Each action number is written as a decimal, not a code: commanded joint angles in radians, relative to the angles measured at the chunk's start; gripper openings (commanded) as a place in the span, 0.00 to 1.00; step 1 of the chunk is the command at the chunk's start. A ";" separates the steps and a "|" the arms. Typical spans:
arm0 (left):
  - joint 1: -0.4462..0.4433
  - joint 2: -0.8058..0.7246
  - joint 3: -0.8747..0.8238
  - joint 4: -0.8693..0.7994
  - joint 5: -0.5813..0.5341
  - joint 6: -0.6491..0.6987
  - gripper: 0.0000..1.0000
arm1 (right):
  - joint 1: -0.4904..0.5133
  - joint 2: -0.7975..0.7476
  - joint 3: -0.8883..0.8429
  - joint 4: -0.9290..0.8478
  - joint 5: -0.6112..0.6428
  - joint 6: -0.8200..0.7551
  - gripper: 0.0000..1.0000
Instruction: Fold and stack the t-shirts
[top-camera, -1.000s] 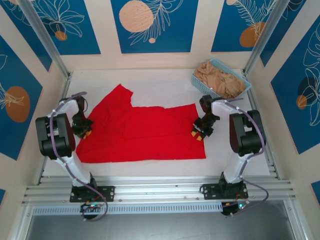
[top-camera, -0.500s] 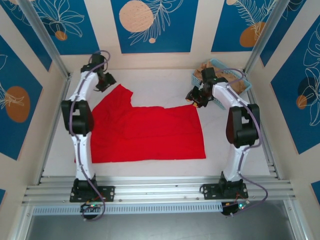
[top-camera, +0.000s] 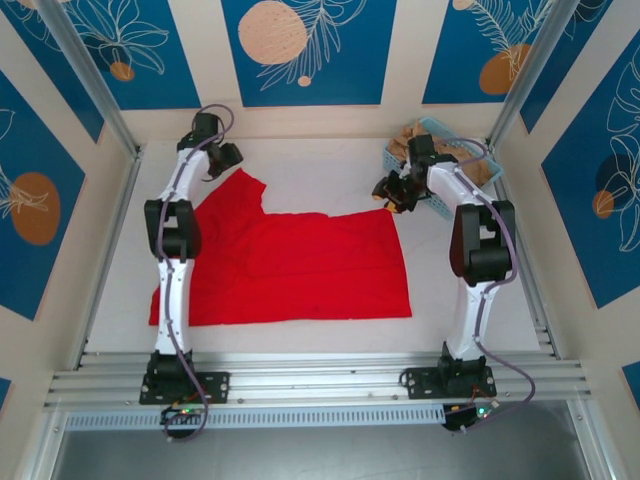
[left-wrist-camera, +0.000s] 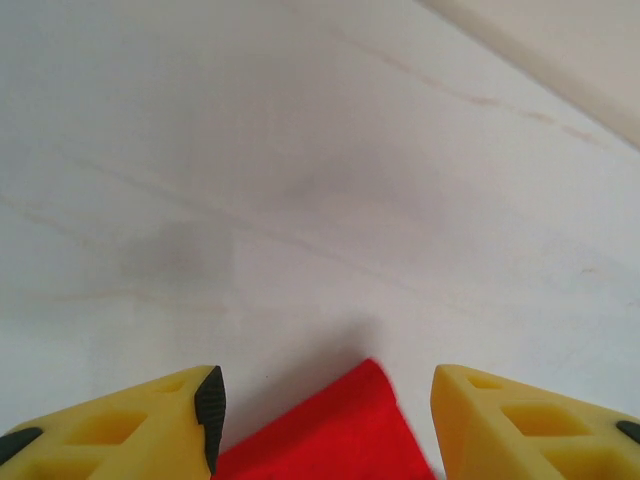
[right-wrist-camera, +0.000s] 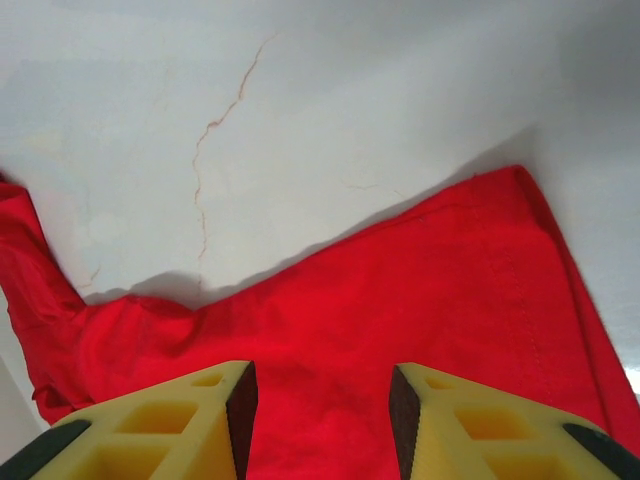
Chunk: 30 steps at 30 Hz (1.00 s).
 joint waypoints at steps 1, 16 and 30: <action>0.006 0.073 0.073 0.018 0.025 0.002 0.59 | -0.014 -0.059 -0.040 0.005 -0.057 0.014 0.42; -0.013 0.132 0.127 -0.177 0.089 -0.066 0.50 | -0.044 -0.024 0.007 0.005 -0.088 0.045 0.42; -0.042 0.120 0.128 -0.265 0.089 -0.013 0.47 | -0.049 0.012 0.021 -0.002 -0.060 0.063 0.42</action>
